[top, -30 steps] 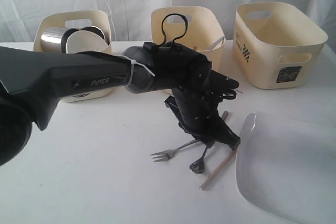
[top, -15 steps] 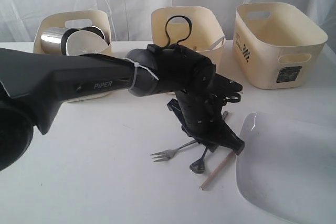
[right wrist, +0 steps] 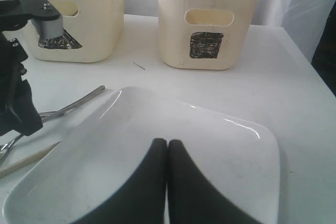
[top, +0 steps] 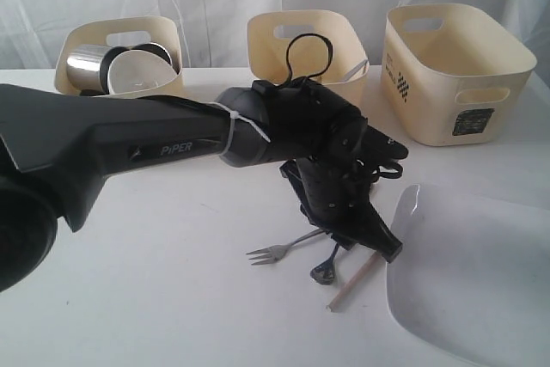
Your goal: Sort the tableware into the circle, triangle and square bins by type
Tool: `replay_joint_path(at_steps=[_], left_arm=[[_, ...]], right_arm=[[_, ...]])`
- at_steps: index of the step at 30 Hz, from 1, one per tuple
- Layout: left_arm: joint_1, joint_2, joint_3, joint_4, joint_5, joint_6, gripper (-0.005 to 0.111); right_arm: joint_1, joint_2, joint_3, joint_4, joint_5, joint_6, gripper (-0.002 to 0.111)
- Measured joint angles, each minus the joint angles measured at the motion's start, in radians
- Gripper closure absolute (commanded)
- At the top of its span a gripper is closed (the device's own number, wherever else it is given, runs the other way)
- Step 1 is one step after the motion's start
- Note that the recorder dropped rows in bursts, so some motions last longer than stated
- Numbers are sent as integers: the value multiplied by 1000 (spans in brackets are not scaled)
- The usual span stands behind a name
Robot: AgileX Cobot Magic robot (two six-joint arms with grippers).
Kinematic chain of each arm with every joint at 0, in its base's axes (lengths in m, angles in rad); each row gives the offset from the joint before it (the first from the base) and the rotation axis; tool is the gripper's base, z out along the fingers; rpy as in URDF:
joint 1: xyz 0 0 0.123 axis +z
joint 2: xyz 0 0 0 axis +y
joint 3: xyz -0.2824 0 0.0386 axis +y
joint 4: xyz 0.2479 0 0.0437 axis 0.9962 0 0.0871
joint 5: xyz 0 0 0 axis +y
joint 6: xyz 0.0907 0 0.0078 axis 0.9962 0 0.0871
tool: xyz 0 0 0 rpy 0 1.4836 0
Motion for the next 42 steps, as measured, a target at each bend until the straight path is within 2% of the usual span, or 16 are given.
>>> replay_joint_path(at_steps=[28, 31, 34, 42], left_arm=[[0, 31, 0, -2, -15, -69, 68], [0, 31, 0, -4, -15, -69, 83], [0, 31, 0, -6, -15, -69, 107], [0, 31, 0, 17, -19, -44, 107]], right_arm=[[0, 0, 0, 0, 0, 0, 108], [0, 0, 0, 0, 0, 0, 108], [0, 0, 0, 0, 0, 0, 108], [0, 0, 0, 0, 0, 0, 108]])
